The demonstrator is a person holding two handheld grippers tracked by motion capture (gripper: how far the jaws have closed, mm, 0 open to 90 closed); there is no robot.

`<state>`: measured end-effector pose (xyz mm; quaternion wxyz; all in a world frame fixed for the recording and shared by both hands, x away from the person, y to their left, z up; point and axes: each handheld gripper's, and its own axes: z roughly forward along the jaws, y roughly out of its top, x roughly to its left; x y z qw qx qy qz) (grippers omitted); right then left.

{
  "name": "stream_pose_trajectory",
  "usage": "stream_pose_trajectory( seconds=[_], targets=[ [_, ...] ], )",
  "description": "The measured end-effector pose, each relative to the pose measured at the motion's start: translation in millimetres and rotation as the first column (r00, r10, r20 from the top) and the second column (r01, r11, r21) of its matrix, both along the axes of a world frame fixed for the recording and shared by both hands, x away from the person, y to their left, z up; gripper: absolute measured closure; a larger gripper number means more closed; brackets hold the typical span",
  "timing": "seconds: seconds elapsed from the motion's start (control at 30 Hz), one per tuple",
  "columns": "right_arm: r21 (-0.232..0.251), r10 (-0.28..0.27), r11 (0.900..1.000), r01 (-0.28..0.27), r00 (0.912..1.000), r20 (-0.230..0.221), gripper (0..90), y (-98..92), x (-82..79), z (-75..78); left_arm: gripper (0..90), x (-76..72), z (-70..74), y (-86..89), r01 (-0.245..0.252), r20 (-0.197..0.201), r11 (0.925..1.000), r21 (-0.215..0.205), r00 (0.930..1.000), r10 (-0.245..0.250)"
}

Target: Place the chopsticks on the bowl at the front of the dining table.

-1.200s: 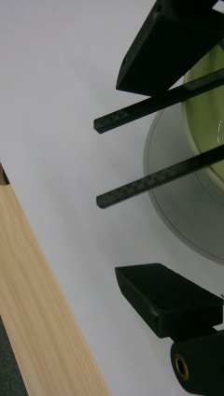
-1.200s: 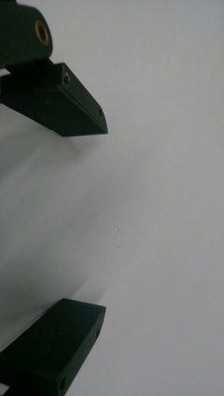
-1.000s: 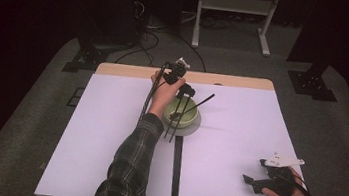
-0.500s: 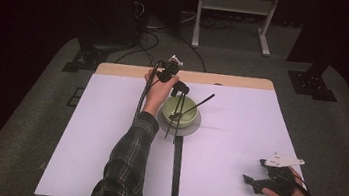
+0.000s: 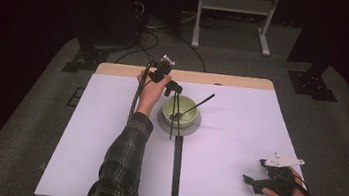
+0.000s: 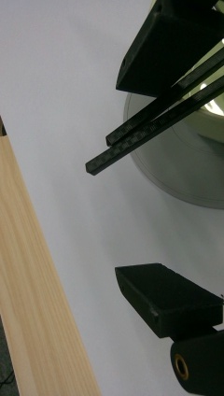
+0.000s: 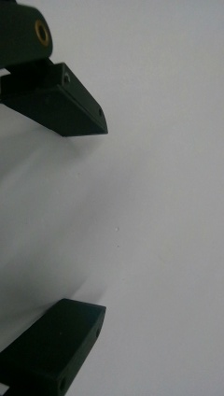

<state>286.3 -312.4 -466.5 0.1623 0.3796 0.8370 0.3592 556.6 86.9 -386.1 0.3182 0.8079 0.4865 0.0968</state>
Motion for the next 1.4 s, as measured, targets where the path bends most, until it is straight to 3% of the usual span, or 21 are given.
stream_pose_trajectory(
  seconds=[0.1,0.2,0.37,0.57,0.8,1.13,1.4],
  targets=[
    [0.0,0.0,1.0,0.0,1.0,0.0,10.0,0.0,0.0,0.0,8.9,-0.8,0.6,3.1,-0.003,0.0,1.0,-0.004,1.0,0.003],
    [0.0,0.0,1.0,0.0,1.0,0.0,10.0,0.0,0.0,0.0,8.9,-4.3,7.6,2.3,0.01,0.012,0.999,-0.044,0.9999,-0.009],
    [0.001,0.0,1.0,0.0,1.0,0.0,10.0,0.0,0.0,-0.1,8.9,-16.4,19.7,1.8,0.02,0.025,0.9987,-0.048,0.9995,-0.019],
    [0.0,0.0,1.0,0.0,1.0,0.0,10.0,0.0,0.0,0.0,8.9,-44.9,22.2,6.9,0.034,0.023,0.9957,-0.086,0.9992,-0.032],
    [-0.001,0.0,1.0,0.0,1.0,0.0,10.0,0.1,0.0,0.0,8.8,-81.2,20.8,12.8,0.05,0.044,0.9939,-0.098,0.998,-0.046],
    [-0.001,-0.001,1.0,0.001,1.0,-0.001,10.0,0.2,0.1,0.0,8.9,-126.8,19.5,16.9,0.042,0.076,0.9958,-0.082,0.9965,-0.036],
    [-0.001,-0.001,1.0,0.001,1.0,-0.003,10.0,0.3,0.0,0.0,8.9,-153.5,11.5,12.0,0.034,0.078,0.9965,-0.077,0.9966,-0.028]
  ],
)
